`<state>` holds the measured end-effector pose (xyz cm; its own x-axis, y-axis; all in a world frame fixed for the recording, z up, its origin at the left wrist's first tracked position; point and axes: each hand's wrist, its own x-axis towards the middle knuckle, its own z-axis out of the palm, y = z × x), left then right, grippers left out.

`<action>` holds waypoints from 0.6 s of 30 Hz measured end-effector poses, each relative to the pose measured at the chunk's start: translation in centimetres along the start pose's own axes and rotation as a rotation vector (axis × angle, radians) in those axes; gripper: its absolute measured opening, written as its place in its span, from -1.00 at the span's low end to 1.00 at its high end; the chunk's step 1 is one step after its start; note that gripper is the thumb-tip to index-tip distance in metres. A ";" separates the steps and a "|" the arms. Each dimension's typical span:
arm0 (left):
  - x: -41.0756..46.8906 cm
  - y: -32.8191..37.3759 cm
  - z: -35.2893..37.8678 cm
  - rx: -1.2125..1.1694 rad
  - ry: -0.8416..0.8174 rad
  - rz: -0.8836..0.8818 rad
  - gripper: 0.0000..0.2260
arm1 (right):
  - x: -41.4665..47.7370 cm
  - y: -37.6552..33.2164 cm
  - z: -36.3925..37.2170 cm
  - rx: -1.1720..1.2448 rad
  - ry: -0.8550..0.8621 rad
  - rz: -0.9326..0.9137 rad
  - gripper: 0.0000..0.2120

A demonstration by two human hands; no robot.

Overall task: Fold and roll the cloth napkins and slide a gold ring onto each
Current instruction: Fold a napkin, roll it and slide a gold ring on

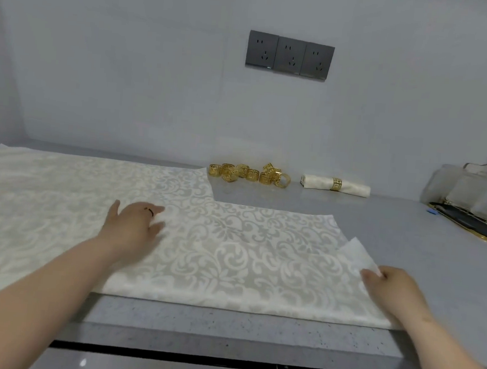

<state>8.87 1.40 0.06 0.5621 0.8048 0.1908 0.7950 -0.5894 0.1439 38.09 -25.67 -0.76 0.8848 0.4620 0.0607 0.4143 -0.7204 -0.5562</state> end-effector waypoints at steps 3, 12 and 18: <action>-0.5 1.1 1.3 -0.093 -0.268 0.107 -0.57 | 0.9 0.2 0.4 -0.077 0.044 -0.017 -0.66; 0.5 2.2 2.5 -0.037 -0.354 0.137 -0.56 | 2.1 0.0 1.3 -0.385 0.109 -0.033 -0.67; 1.1 2.4 2.5 -0.035 -0.364 0.135 -0.54 | 2.9 -0.4 1.3 -0.542 0.094 -0.037 -0.65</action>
<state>11.96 1.06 -1.79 0.7105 0.6885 -0.1457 0.7034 -0.6888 0.1754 40.24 -23.36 -1.38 0.8723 0.4620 0.1601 0.4743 -0.8791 -0.0474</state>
